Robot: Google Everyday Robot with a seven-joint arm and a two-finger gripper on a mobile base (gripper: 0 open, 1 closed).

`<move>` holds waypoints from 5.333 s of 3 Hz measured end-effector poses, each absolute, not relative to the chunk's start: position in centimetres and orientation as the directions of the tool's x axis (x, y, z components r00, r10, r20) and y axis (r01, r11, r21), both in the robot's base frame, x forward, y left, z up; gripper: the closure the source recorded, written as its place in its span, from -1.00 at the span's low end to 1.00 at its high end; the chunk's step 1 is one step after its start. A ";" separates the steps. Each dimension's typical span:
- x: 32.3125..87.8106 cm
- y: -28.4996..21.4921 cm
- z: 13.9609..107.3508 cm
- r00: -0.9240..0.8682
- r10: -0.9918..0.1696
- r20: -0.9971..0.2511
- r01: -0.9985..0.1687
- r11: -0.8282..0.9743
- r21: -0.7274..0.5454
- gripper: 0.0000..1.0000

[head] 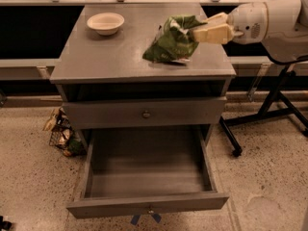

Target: Place green jalapeno chip bag into middle drawer

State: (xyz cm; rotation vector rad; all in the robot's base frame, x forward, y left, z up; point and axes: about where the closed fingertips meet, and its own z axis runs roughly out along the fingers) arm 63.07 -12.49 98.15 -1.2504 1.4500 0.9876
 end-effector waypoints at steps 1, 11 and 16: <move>60.1 -11.1 94.7 0.007 -0.300 -0.954 -0.992 0.118 -0.044 1.00; 48.4 -2.6 60.0 -0.172 -0.625 -0.761 -0.979 0.195 0.061 1.00; 54.1 -0.9 54.3 -0.365 -0.496 -0.788 -0.906 0.384 0.178 -0.75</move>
Offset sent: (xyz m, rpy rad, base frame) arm -0.0688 0.0423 -0.1710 -0.3670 -0.0477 0.0709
